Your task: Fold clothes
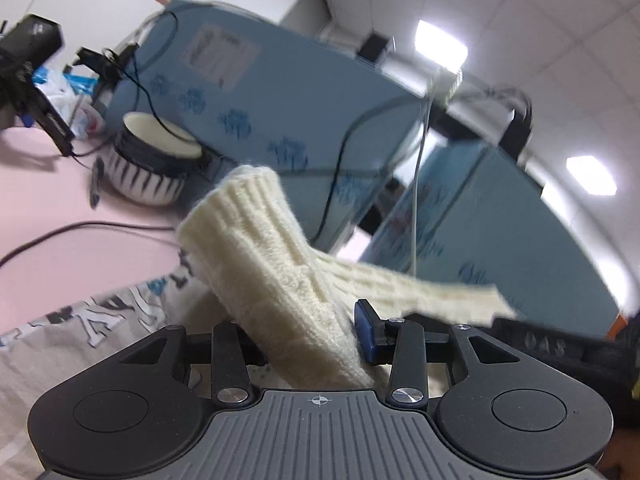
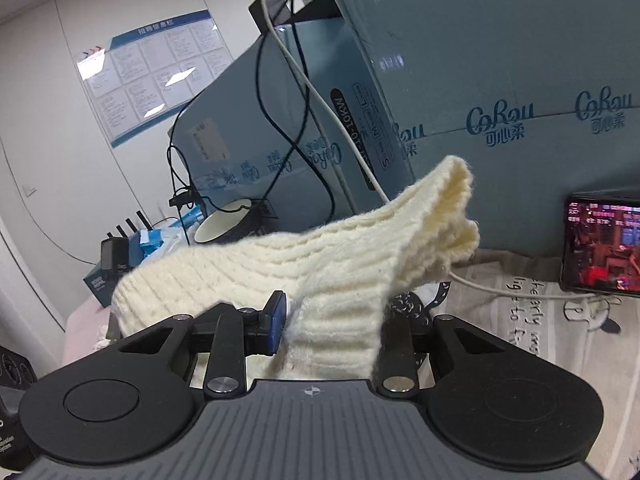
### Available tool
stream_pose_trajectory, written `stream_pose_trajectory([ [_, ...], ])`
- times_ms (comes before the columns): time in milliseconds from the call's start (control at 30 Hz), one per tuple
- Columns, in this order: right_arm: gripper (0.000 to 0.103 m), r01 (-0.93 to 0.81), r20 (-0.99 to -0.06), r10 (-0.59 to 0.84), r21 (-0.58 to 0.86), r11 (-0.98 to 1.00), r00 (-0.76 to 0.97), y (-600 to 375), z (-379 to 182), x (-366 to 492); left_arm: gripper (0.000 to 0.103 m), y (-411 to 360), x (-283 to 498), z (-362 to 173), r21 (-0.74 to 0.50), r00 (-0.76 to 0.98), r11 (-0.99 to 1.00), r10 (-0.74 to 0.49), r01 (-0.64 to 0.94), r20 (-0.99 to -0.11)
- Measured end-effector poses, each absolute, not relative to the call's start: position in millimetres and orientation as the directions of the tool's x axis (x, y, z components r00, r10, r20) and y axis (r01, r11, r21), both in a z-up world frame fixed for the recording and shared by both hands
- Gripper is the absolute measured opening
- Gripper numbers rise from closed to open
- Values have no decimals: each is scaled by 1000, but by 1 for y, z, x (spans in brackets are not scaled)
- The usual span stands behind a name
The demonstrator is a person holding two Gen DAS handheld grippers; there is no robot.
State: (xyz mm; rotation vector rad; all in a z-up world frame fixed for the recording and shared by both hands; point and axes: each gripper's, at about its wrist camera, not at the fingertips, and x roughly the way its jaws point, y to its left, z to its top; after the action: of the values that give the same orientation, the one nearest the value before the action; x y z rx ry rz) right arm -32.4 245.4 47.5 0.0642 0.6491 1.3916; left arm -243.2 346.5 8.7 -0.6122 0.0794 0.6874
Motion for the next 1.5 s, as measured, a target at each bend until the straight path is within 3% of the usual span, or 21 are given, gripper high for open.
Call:
stream_pose_trajectory([
  [167, 29, -924, -396, 915, 317, 213, 75, 259, 32, -23, 42, 346, -229, 2, -423, 741, 610, 578, -670, -342],
  [267, 29, -940, -435, 894, 247, 234, 108, 267, 23, -23, 69, 342, -230, 3, -380, 690, 576, 619, -723, -374],
  [400, 36, -944, -468, 870, 191, 270, 154, 271, 13, -24, 90, 333, -236, 7, -314, 602, 514, 695, -798, -393],
  [467, 42, -939, -486, 856, 177, 294, 177, 274, 9, -24, 94, 331, -240, 9, -283, 553, 476, 732, -833, -397],
  [533, 49, -934, -508, 837, 154, 322, 205, 276, 4, -24, 95, 335, -242, 8, -259, 502, 431, 757, -865, -417],
  [667, 73, -914, -539, 795, 105, 391, 279, 280, -4, -25, 95, 355, -238, -4, -241, 453, 384, 726, -891, -518],
  [733, 75, -911, -537, 791, 95, 402, 293, 277, -1, -27, 96, 357, -241, -4, -263, 464, 382, 723, -886, -511],
  [833, 80, -903, -528, 783, 69, 424, 328, 268, 7, -34, 96, 352, -252, 1, -326, 507, 394, 743, -859, -438],
  [900, 90, -894, -501, 785, 48, 446, 365, 256, 18, -43, 96, 346, -262, 7, -372, 528, 399, 764, -838, -372],
  [1000, 99, -898, -454, 812, 59, 437, 366, 230, 35, -57, 97, 331, -269, 21, -364, 523, 408, 791, -838, -319],
  [1367, 103, -921, -400, 845, 10, 390, 354, 153, 37, -109, 101, 231, -281, 35, -142, 487, 466, 837, -874, -249],
  [1500, 103, -904, -396, 836, 30, 426, 380, 131, 24, -109, 101, 208, -290, 32, -137, 447, 425, 863, -895, -236],
])
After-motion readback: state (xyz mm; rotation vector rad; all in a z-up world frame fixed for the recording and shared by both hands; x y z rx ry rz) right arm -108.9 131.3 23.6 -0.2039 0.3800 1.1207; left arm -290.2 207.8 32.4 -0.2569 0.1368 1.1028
